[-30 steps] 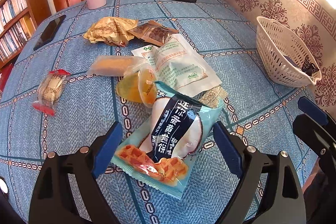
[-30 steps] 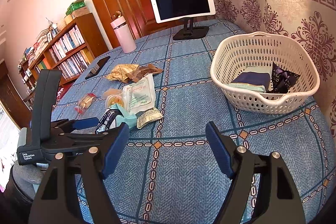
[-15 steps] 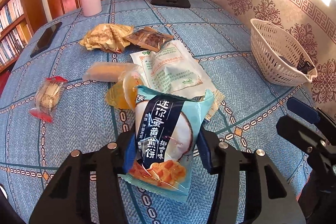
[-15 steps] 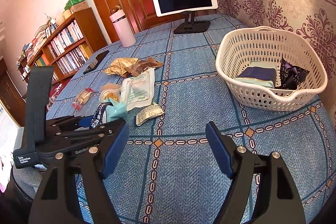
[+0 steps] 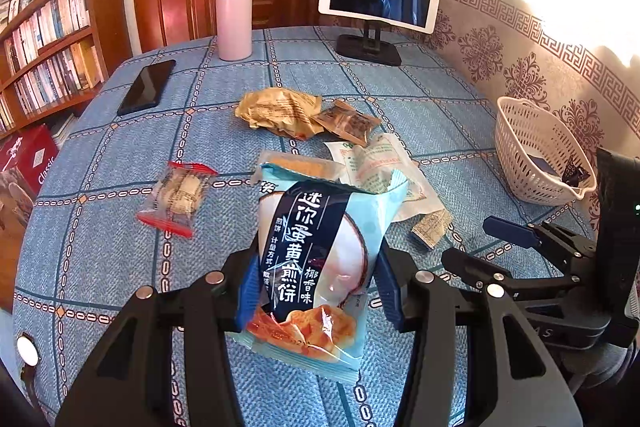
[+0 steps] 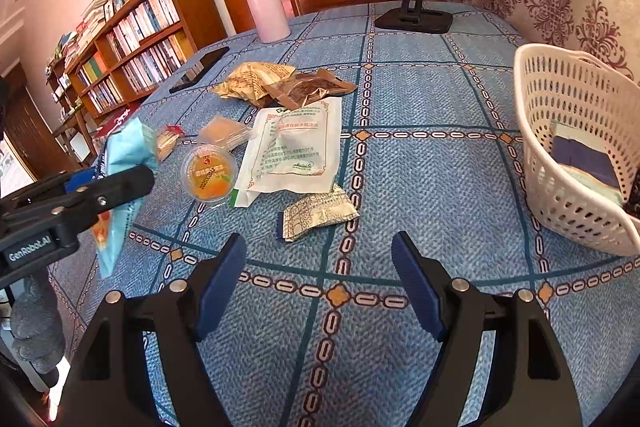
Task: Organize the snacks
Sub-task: 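Grasp the small beige patterned packet with the right gripper while the left gripper holds the cookie bag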
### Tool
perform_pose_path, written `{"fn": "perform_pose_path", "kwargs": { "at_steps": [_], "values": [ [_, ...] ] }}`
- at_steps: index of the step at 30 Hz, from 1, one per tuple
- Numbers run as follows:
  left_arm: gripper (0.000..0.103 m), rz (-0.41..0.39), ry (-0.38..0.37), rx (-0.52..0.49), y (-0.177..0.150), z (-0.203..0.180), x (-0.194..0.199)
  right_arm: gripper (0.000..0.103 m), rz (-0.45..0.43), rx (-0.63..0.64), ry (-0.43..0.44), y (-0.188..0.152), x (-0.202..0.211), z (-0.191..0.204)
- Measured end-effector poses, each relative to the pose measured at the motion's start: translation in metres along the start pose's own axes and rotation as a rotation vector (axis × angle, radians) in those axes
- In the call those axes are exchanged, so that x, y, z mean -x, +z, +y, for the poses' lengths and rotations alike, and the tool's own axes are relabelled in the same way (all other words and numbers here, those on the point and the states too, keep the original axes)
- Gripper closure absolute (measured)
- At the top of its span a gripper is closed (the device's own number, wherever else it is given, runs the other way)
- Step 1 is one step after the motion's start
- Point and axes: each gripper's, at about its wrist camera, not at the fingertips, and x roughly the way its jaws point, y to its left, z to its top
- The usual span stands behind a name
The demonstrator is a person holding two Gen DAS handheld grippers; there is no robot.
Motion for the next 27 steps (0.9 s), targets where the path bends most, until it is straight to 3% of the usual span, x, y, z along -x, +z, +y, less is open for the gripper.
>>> {"fn": "perform_pose_path", "kwargs": {
  "at_steps": [8, 15, 27],
  "values": [
    [0.053, -0.009, 0.007, 0.033, 0.0, 0.016, 0.001, 0.03, 0.073, 0.064, -0.06, 0.012, -0.028, 0.009],
    [0.053, -0.01, -0.003, 0.045, -0.002, 0.021, -0.001, 0.051, 0.072, 0.128, -0.142, 0.016, -0.033, 0.016],
    [0.053, -0.021, 0.0, 0.056, 0.0, 0.023, 0.003, 0.059, 0.028, 0.078, -0.069, 0.0, -0.004, 0.015]
  ]
}}
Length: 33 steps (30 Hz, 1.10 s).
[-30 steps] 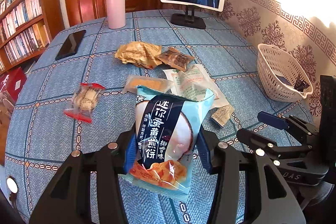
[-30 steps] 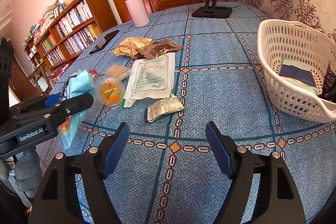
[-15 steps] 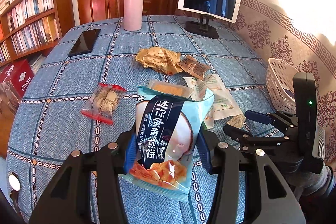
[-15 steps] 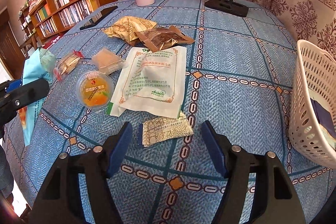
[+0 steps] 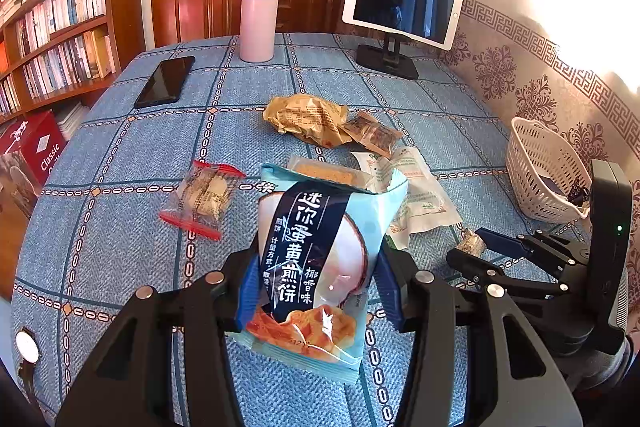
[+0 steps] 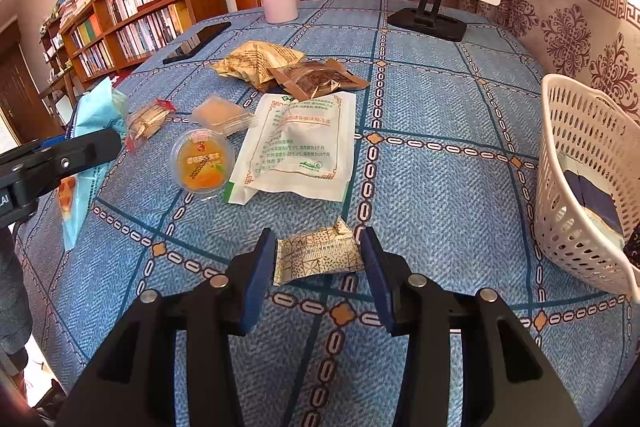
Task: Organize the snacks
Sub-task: 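Grasp the small beige patterned packet with the right gripper while the left gripper holds the cookie bag, then carry the beige packet into the white basket and open the right gripper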
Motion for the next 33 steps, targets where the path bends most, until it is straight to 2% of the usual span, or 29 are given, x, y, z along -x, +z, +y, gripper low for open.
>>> {"fn": "perform_pose_path", "kwargs": {
  "at_steps": [9, 16, 24, 33],
  "values": [
    [0.053, -0.013, 0.001, -0.014, 0.002, -0.009, 0.006, 0.059, -0.093, -0.026, 0.028, 0.006, 0.034, -0.002],
    [0.053, -0.022, -0.003, -0.032, 0.005, -0.019, 0.01, 0.059, -0.183, -0.069, 0.004, 0.017, 0.064, -0.019],
    [0.053, -0.031, -0.01, -0.059, 0.01, -0.032, 0.011, 0.059, -0.268, -0.157, -0.097, 0.026, 0.093, -0.065],
    [0.053, -0.036, -0.019, -0.092, 0.015, -0.049, 0.012, 0.059, -0.32, -0.289, -0.24, 0.019, 0.114, -0.13]
  ]
}}
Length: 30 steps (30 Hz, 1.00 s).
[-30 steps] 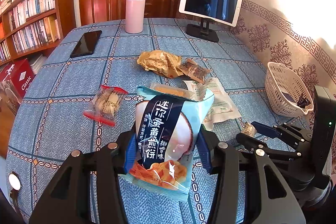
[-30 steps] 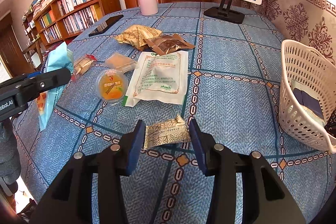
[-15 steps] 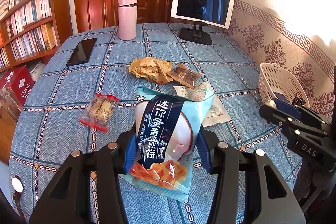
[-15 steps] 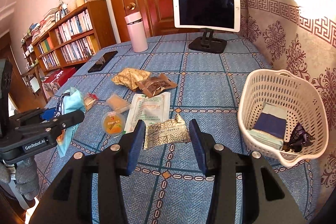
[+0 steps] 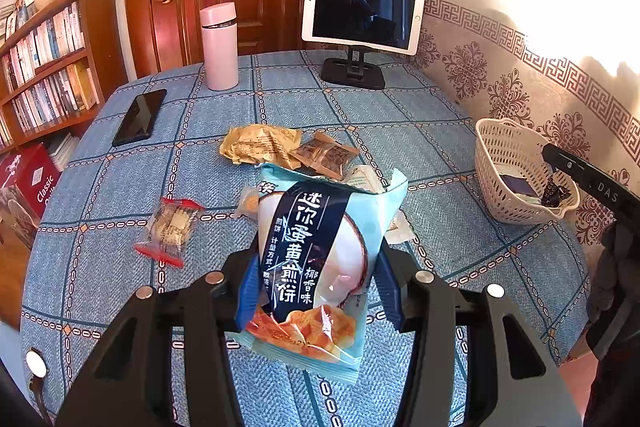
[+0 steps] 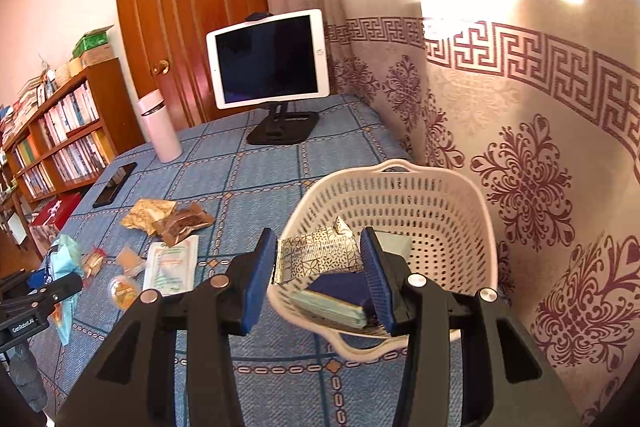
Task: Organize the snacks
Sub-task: 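Carry the beige packet into the white basket and open the right gripper, then carry the teal cookie bag into the white basket and open the left gripper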
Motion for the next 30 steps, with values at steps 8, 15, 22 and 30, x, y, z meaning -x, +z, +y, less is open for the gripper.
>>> {"fn": "perform_pose_path", "kwargs": {
  "at_steps": [8, 15, 22, 30],
  "values": [
    [0.053, -0.008, -0.007, -0.029, 0.007, -0.018, 0.001, 0.032, -0.01, -0.087, -0.071, -0.003, -0.005, -0.037],
    [0.053, -0.024, -0.019, -0.07, 0.017, -0.041, 0.001, 0.032, -0.017, -0.091, -0.056, -0.015, 0.0, -0.043],
    [0.053, -0.058, -0.046, -0.124, 0.034, -0.076, -0.001, 0.032, -0.028, -0.078, -0.032, -0.025, 0.01, -0.041],
    [0.053, -0.057, -0.102, -0.187, 0.053, -0.126, -0.019, 0.032, -0.031, -0.08, -0.022, -0.034, 0.017, -0.044]
  ]
}}
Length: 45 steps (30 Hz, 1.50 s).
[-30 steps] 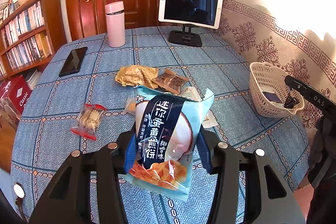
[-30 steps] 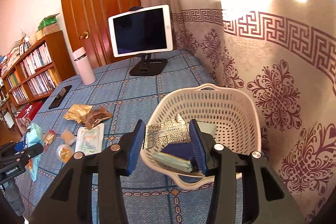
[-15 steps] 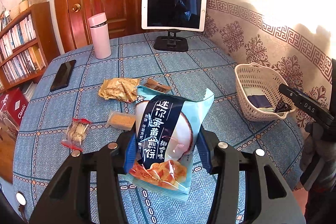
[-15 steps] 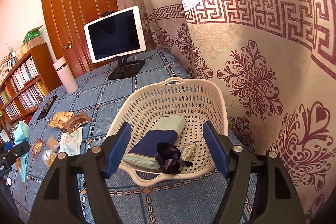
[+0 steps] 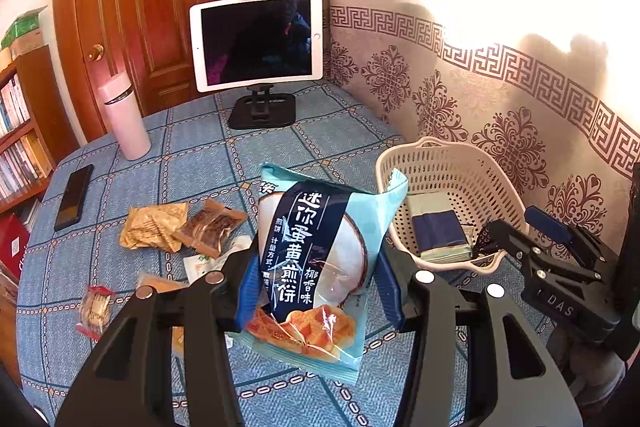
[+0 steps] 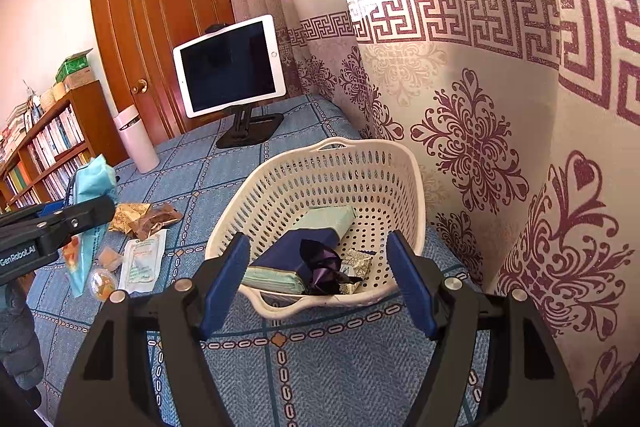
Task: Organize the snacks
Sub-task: 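Carry the teal cookie bag into the white basket and open the left gripper, then withdraw the left gripper from the basket and move it over the clear zip bag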
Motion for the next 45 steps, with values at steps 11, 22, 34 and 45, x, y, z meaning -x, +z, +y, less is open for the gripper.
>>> {"fn": "perform_pose_path", "kwargs": {
  "at_steps": [11, 22, 34, 45],
  "values": [
    [0.053, 0.037, -0.097, -0.053, 0.032, -0.053, -0.048, 0.032, 0.028, -0.001, 0.038, -0.009, 0.003, 0.0],
    [0.053, 0.061, -0.168, -0.103, 0.054, -0.085, -0.084, 0.032, 0.03, -0.009, 0.051, -0.011, 0.004, 0.0],
    [0.015, 0.072, -0.218, -0.032, 0.057, -0.075, -0.086, 0.032, 0.028, -0.014, 0.048, -0.011, 0.003, 0.001],
    [0.015, 0.014, -0.132, -0.011, 0.047, -0.051, -0.058, 0.032, 0.022, -0.009, 0.059, -0.009, 0.002, 0.009]
  ]
}}
